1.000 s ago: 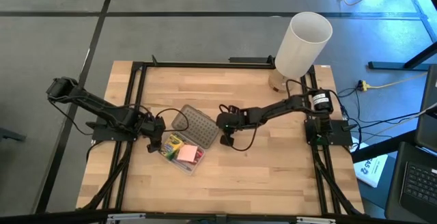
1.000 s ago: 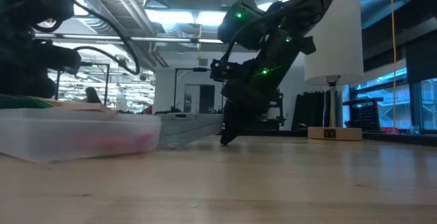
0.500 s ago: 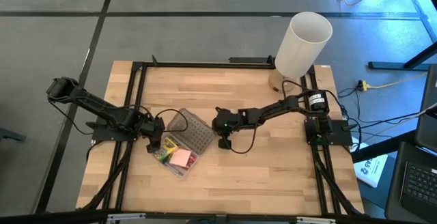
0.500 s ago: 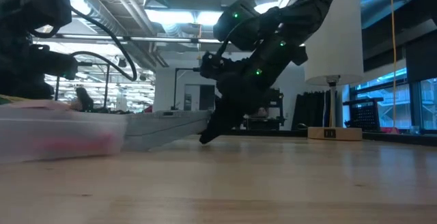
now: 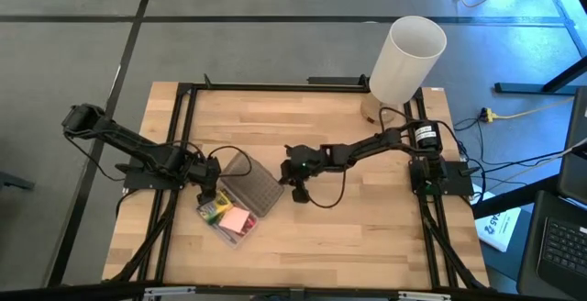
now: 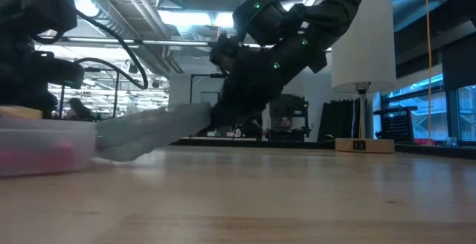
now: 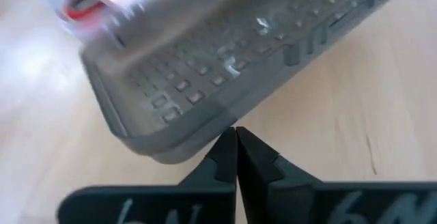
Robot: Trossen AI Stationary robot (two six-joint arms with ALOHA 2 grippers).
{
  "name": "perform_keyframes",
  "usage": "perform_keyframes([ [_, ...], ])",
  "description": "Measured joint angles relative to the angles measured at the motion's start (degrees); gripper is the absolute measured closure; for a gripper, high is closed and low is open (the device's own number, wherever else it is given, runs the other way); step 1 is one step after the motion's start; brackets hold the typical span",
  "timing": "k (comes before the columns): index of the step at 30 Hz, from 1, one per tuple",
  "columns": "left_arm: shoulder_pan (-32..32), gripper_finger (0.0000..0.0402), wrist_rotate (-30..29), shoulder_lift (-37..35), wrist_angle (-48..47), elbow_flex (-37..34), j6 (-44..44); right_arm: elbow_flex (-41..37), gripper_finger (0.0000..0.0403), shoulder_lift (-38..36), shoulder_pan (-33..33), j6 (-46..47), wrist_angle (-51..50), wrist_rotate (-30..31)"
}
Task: Pack school essentials
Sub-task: Close the black supply box
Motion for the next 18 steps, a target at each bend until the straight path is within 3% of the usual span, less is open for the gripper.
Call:
perform_keyframes([
  [10,1.98,0.0008,0.58,0.00,0.22,-0.02,0.04,2.66,0.0398,-0.22,0.02,-1.40,3.55,-6.48],
  [18,2.30,0.0008,0.90,0.00,0.24,-0.11,0.02,5.41,0.0398,-0.31,0.61,-3.48,3.38,-6.95],
])
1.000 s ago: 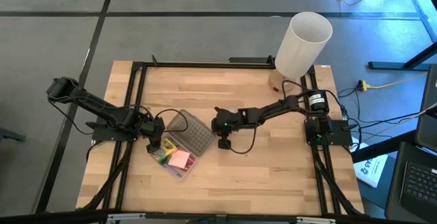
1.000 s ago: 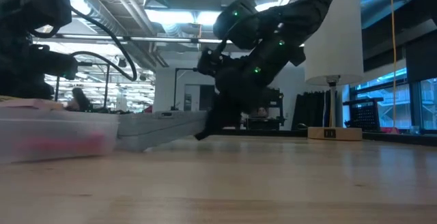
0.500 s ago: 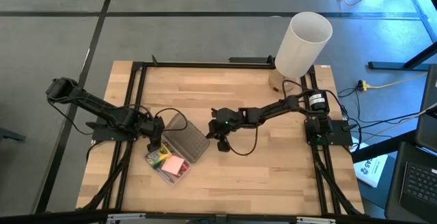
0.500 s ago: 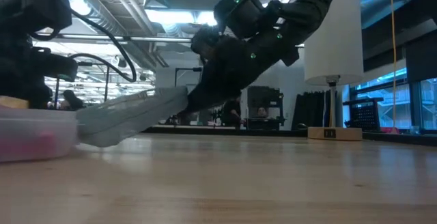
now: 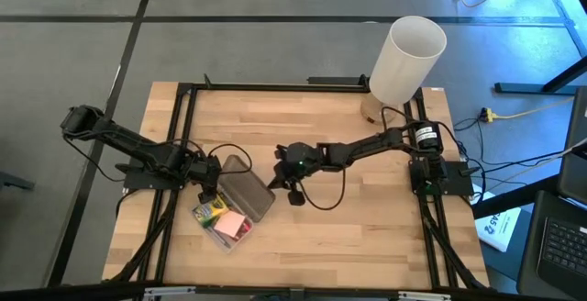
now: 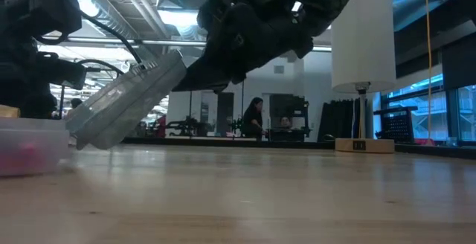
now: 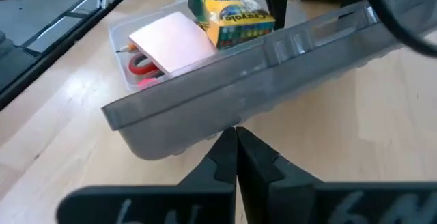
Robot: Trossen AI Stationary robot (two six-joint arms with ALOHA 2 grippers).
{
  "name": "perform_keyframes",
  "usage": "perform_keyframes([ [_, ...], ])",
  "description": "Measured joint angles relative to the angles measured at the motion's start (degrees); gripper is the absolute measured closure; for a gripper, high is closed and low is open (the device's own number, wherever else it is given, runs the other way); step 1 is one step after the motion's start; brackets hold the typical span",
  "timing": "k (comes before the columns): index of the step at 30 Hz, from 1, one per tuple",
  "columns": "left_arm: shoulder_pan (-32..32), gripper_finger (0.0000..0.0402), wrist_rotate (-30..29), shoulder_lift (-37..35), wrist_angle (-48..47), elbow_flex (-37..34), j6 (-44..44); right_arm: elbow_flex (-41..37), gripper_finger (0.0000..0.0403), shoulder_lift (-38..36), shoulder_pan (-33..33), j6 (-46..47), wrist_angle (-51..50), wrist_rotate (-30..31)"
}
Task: Pack school essentials
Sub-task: Close the black supply box
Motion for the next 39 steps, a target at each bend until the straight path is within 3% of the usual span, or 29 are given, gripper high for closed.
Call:
perform_keyframes([
  [13,1.18,0.0008,-2.75,0.20,2.80,-0.22,0.24,3.92,0.0397,0.00,1.61,-1.92,-0.65,0.01],
  [27,11.20,0.0008,-3.77,8.35,18.17,0.27,14.92,3.94,0.0397,0.00,2.63,-2.38,-2.99,0.63],
  [35,16.92,0.0008,-3.83,14.61,18.25,7.42,25.44,3.96,0.0397,0.00,2.67,-2.36,-2.95,0.59],
  [39,17.88,0.0008,-3.76,15.65,13.46,12.82,29.15,3.96,0.0397,0.00,2.60,-2.36,-2.99,3.23],
])
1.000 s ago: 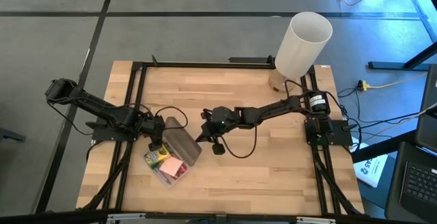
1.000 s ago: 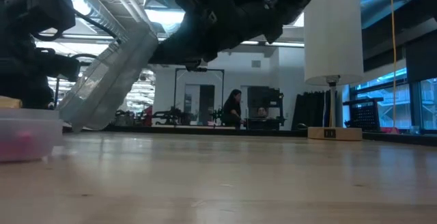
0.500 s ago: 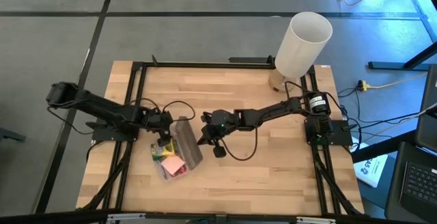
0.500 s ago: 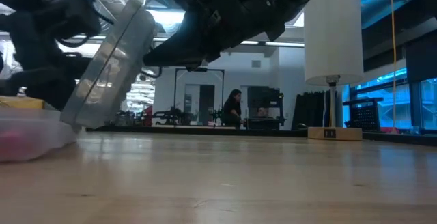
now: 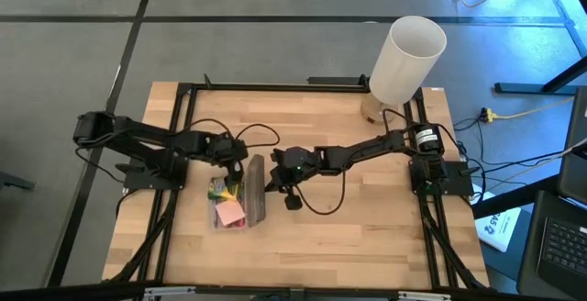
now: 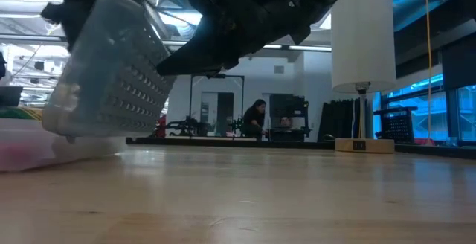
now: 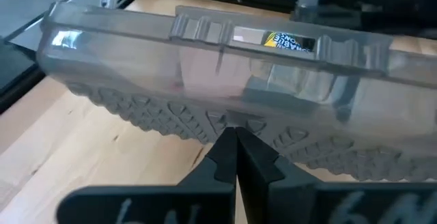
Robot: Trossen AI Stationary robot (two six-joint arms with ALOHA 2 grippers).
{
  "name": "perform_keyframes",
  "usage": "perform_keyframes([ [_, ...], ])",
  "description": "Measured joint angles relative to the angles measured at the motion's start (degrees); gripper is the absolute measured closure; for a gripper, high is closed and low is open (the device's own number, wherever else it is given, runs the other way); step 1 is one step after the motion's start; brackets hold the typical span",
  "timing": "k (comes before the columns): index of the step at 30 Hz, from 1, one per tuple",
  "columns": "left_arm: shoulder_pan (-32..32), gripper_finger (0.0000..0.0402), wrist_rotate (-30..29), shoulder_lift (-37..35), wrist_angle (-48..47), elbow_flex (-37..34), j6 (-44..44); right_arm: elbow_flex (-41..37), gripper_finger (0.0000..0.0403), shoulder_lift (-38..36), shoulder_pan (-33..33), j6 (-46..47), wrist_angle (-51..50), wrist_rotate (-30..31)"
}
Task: Pack school essentials
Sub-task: Close the black supply box
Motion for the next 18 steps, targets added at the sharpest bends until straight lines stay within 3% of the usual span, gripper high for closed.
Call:
perform_keyframes([
  [3,0.02,0.0008,-0.83,-0.13,-5.75,4.43,2.33,0.00,0.0397,0.00,0.00,-0.13,0.02,0.60],
  [10,0.00,0.0008,-8.69,-0.22,-22.04,15.01,3.98,0.00,0.0397,0.00,0.00,-0.41,1.28,0.59],
  [18,-0.06,0.0008,-10.93,-0.22,-37.64,25.38,3.23,3.43,0.0397,0.07,0.00,-3.42,0.76,0.57],
])
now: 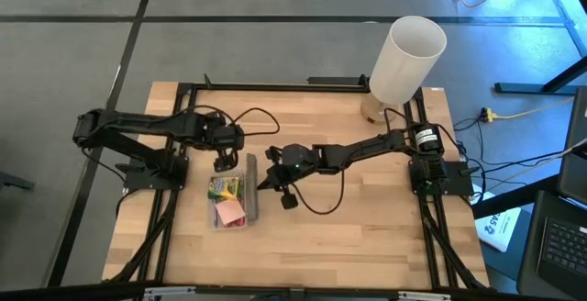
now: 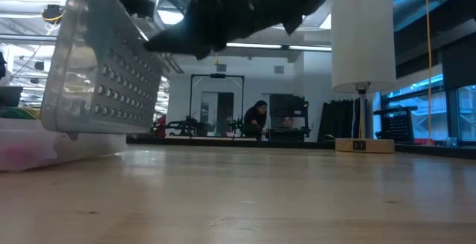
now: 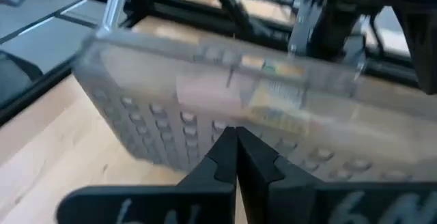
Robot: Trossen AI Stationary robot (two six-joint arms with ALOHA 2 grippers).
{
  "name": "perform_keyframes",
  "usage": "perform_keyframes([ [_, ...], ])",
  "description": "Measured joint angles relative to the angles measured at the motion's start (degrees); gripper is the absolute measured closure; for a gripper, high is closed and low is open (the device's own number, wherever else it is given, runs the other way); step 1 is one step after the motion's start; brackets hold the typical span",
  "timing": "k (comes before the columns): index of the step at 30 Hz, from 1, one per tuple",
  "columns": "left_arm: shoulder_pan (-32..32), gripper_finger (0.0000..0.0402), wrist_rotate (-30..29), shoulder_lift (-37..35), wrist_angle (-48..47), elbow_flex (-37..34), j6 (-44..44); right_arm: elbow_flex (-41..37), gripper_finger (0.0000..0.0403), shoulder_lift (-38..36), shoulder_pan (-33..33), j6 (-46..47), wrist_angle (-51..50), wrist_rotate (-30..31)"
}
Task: Pack school essentials
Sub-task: Close the black supply box, then move the black supply box to the top center
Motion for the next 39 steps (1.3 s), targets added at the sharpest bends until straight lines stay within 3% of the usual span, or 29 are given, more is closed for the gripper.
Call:
perform_keyframes([
  [9,-3.43,0.0008,-4.30,-2.56,-12.66,12.19,-3.24,5.53,0.0397,3.48,-0.37,-1.72,-0.85,-0.30],
  [15,-6.82,0.0008,-4.60,-6.72,-12.27,16.18,-4.28,13.61,0.0397,12.13,-0.90,-1.74,-2.40,-0.53],
  [18,-8.64,0.0008,-4.41,-7.80,-12.08,15.73,-5.90,18.60,0.0397,13.33,-1.41,-3.27,-9.49,0.39],
  [22,-11.63,0.0008,-1.37,-7.87,-11.07,12.01,-8.21,24.03,0.0397,12.98,-1.83,-4.56,-22.63,5.89],
  [27,-15.05,0.0008,6.91,-7.88,-8.80,3.02,-13.92,29.66,0.0397,12.74,-1.80,-4.56,-33.68,10.01],
  [34,-18.87,0.0008,12.49,-7.87,-0.73,-10.82,-17.85,34.53,0.0397,12.79,-1.73,-4.22,-45.80,15.55],
  [39,-19.76,0.0008,13.18,-7.85,7.39,-16.65,-17.44,38.56,0.0397,12.79,-1.68,-2.28,-55.08,19.16],
])
